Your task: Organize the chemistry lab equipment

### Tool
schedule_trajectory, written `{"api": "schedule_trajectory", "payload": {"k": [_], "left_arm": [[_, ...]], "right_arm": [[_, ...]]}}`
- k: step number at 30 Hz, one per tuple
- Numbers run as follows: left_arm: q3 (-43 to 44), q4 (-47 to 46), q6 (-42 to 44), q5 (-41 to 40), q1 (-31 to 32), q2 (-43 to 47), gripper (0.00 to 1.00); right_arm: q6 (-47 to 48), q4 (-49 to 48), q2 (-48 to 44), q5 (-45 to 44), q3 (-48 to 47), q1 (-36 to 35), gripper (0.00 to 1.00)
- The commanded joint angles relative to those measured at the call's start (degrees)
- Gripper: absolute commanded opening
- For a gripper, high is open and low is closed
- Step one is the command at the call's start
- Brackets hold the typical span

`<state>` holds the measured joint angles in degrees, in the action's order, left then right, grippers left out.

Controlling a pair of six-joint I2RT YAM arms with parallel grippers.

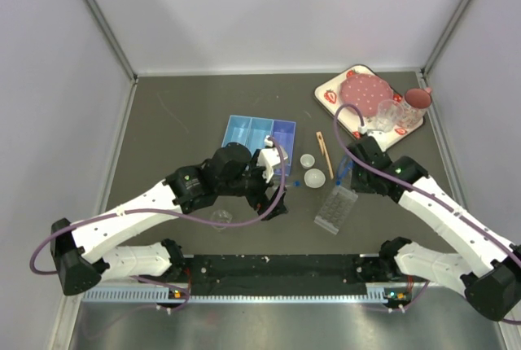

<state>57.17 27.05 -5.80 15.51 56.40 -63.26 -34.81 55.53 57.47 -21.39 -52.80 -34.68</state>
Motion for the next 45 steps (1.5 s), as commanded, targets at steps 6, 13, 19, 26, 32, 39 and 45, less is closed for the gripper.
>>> {"api": "schedule_trajectory", "payload": {"k": [6,13,19,26,32,39,45], "left_arm": [[-1.3,-1.9,0.8,-0.1,-0.1,1.0,0.98],[-1.9,-2.0,0.7,-0.2,-0.1,1.2,0.98],[-2.1,-2.1,0.6,-0.3,-0.1,1.7,0.98],[-2.1,-2.1,0.8,-0.4,-0.1,1.7,0.98],[-2.2,-2.1,0.9,-0.4,-0.1,1.6,0.98],[-2.3,-2.0,0.9,-0.5,-0.1,1.7,0.98],[-2.4,-2.0,0.9,-0.5,-0.1,1.5,0.98]], "right_arm": [[-1.2,-6.7,0.5,0.6,2.8,1.4,0.00],[-1.0,-9.6,2.3,2.3,3.6,1.5,0.00],[-0.6,-11.1,3.6,2.2,4.5,1.5,0.00],[0.0,-12.8,4.7,2.1,5.6,1.5,0.00],[0.6,-14.2,5.5,2.1,6.4,1.6,0.00],[2.5,-14.7,6.5,0.8,6.9,1.5,0.00],[3.7,-14.7,6.6,0.1,7.2,1.6,0.00]]}}
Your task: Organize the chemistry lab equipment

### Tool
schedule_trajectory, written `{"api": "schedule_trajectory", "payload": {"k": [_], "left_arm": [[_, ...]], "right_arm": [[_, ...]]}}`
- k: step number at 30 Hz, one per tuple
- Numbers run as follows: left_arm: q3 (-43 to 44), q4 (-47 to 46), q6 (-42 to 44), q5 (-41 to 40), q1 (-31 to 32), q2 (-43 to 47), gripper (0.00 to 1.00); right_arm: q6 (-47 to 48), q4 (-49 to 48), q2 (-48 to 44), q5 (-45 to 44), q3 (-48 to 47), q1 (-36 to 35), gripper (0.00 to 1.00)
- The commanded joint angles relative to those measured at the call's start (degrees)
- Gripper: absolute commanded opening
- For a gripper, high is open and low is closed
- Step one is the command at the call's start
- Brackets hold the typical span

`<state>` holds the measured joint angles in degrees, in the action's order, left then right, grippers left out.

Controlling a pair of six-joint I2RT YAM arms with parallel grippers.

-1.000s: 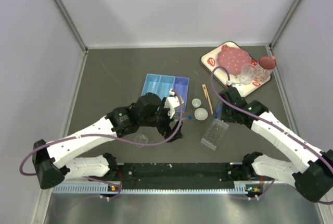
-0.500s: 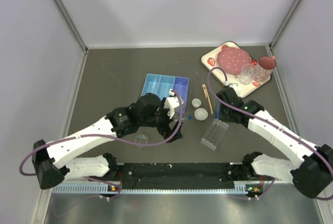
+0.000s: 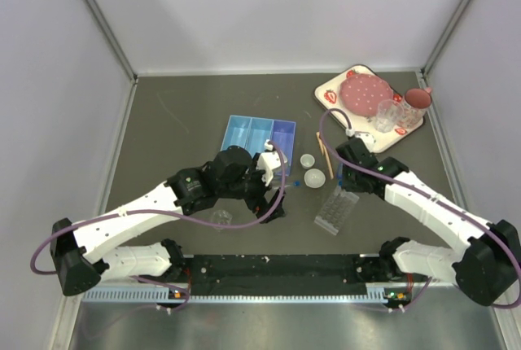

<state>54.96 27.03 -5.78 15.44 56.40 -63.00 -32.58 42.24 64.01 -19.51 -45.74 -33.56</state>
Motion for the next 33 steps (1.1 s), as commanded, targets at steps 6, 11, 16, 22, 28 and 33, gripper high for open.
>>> {"api": "schedule_trajectory", "payload": {"k": [6,11,16,22,28,33], "left_arm": [[-0.2,-2.2,0.9,-0.3,-0.1,1.0,0.98],[-0.4,-2.2,0.9,-0.4,-0.1,1.0,0.98],[-0.5,-2.2,0.9,-0.5,-0.1,1.2,0.98],[-0.6,-2.2,0.9,-0.5,-0.1,1.2,0.98],[-0.6,-2.2,0.9,-0.2,-0.1,1.2,0.98],[-0.6,-2.2,0.9,-0.1,-0.1,1.3,0.98]], "right_arm": [[2.1,-1.5,0.3,-1.7,0.4,0.5,0.00],[2.3,-2.2,0.6,-0.7,0.7,0.4,0.00],[2.6,-3.0,1.5,0.3,1.3,0.3,0.00],[2.6,-3.6,1.7,0.7,1.4,0.3,0.00],[2.8,-3.9,1.8,1.5,1.4,0.3,0.15],[3.0,-3.9,1.8,1.8,1.4,0.4,0.33]]}}
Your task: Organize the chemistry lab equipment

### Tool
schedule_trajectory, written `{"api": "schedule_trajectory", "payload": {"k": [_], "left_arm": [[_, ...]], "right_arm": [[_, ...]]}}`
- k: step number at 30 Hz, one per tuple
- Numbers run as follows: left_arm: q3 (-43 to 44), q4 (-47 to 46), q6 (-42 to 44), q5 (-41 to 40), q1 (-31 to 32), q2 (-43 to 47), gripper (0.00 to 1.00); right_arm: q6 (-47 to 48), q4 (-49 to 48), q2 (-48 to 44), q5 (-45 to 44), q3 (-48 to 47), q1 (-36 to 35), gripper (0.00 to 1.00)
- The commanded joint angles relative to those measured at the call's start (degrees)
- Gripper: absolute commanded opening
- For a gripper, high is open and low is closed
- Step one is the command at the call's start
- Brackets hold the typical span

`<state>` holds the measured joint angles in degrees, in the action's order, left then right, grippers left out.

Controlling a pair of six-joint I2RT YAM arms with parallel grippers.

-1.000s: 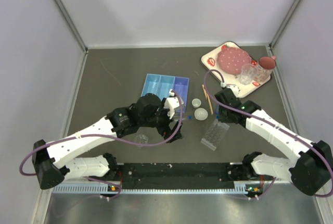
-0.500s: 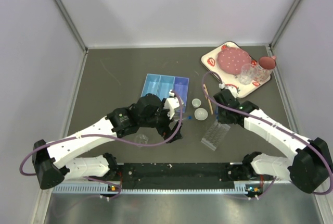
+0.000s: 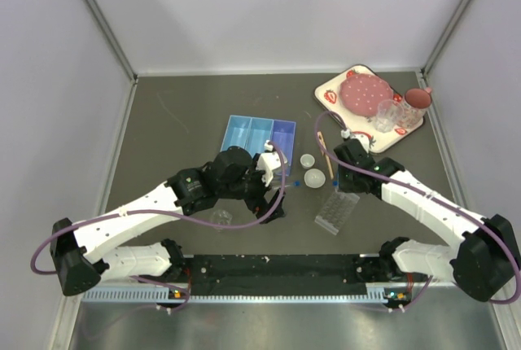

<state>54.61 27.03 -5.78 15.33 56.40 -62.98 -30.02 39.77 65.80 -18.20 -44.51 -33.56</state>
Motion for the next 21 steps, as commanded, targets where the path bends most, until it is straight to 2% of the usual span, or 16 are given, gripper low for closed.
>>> {"api": "schedule_trajectory", "payload": {"k": [1,3,9,21], "left_arm": [[-0.3,-2.2,0.9,-0.1,-0.1,1.3,0.98],[-0.3,-2.2,0.9,-0.1,-0.1,1.3,0.98],[0.1,-2.0,0.9,-0.2,-0.1,1.3,0.98],[3.4,1.2,0.4,-2.0,-0.1,0.7,0.98]], "right_arm": [[0.3,-1.4,-0.1,0.5,0.1,0.3,0.34],[0.4,-1.4,-0.2,0.5,0.0,0.3,0.41],[0.6,-0.7,-2.4,0.9,-0.8,0.3,0.49],[2.5,5.5,-5.9,0.6,-10.0,-2.2,0.50]]}}
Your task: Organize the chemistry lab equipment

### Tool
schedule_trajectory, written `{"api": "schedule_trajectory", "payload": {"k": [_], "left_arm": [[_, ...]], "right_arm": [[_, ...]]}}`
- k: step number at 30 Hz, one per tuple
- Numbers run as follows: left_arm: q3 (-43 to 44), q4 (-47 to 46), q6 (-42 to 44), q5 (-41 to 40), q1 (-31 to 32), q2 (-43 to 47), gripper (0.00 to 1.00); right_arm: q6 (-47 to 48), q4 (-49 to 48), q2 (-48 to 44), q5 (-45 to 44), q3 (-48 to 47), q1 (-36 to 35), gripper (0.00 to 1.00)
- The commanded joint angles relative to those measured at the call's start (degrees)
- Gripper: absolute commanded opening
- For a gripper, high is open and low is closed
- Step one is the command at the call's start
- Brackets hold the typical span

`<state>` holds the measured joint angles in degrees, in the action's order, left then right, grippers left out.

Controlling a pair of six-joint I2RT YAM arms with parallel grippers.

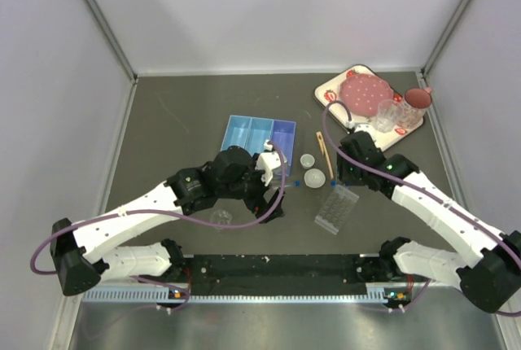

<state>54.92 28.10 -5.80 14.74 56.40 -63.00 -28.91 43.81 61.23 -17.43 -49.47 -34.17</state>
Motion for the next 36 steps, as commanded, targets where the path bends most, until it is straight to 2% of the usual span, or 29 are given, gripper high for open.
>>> {"api": "schedule_trajectory", "payload": {"k": [1,7,14,20,27,33,36], "left_arm": [[3.3,0.1,0.4,-1.5,-0.1,0.7,0.98],[3.4,0.5,0.0,-3.1,-0.1,0.5,0.98],[3.1,0.6,-0.2,-2.9,-0.1,0.5,0.98],[2.6,0.6,-0.1,-2.9,-0.1,0.6,0.98],[2.0,0.0,0.1,-3.0,-0.1,0.7,0.98],[1.5,0.0,0.1,-3.3,-0.1,1.2,0.98],[1.5,0.1,0.1,-3.2,-0.1,1.2,0.98]], "right_arm": [[1.5,1.5,-0.8,0.0,-5.4,-1.9,0.50],[2.1,1.5,3.2,0.1,-6.4,-4.5,0.44],[3.0,-0.8,8.6,0.1,-5.3,-5.1,0.28],[3.2,-2.8,10.9,1.2,-5.0,-5.2,0.33],[3.5,-3.7,13.3,1.8,-5.3,-5.3,0.33],[3.6,-3.9,13.7,1.6,-5.1,-5.3,0.29],[3.5,-3.9,13.6,1.5,-5.3,-5.3,0.24]]}}
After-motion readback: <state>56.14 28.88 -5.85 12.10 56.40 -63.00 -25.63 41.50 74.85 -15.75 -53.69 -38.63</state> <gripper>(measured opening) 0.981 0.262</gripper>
